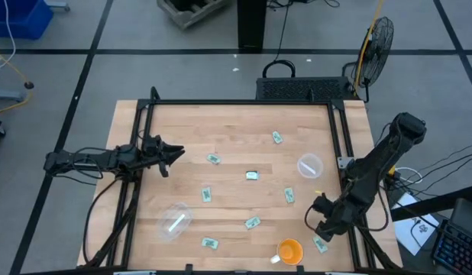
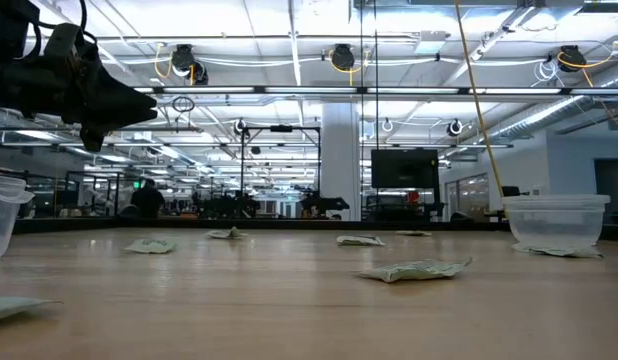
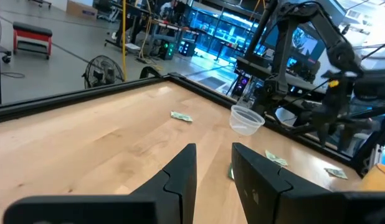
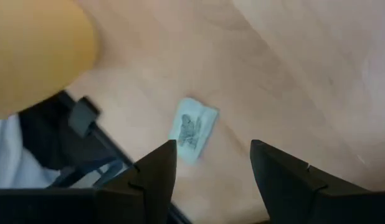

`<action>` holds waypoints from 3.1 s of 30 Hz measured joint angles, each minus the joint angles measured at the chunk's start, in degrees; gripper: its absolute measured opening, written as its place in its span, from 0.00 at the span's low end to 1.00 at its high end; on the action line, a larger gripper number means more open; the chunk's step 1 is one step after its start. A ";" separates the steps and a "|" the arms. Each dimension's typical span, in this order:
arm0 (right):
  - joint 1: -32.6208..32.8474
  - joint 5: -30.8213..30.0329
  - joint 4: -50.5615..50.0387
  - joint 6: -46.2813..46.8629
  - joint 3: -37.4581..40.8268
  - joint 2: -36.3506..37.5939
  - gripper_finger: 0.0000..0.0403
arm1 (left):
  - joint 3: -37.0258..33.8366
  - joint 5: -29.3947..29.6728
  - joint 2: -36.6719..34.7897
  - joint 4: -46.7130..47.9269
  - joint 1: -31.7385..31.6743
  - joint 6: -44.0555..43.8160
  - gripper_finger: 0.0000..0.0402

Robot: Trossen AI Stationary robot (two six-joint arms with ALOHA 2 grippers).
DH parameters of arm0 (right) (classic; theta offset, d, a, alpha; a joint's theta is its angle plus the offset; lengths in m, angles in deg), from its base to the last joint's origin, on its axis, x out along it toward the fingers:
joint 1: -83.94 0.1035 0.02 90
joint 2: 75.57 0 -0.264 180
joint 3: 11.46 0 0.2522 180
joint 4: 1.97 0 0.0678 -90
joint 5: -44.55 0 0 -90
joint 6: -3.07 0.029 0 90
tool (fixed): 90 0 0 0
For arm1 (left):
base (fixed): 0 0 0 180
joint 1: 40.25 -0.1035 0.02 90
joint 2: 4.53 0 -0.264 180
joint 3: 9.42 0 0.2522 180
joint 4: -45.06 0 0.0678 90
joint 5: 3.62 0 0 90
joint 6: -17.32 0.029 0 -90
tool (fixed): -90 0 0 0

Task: Pick and place Stevia / Truvia into bins
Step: Put the white stevia packet into the circle transparent container

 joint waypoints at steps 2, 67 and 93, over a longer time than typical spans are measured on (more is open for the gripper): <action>0.17 0.02 4.59 1.84 1.17 -1.07 0.49 | 0.00 0.00 0.00 0.00 -0.02 0.00 0.26; 3.95 8.68 25.53 24.58 2.36 -18.00 0.49 | -0.04 0.07 0.02 -0.09 -0.02 0.24 0.26; 4.26 4.25 21.59 18.65 2.33 -17.95 0.19 | -0.04 0.09 0.02 -0.09 -0.02 0.02 0.26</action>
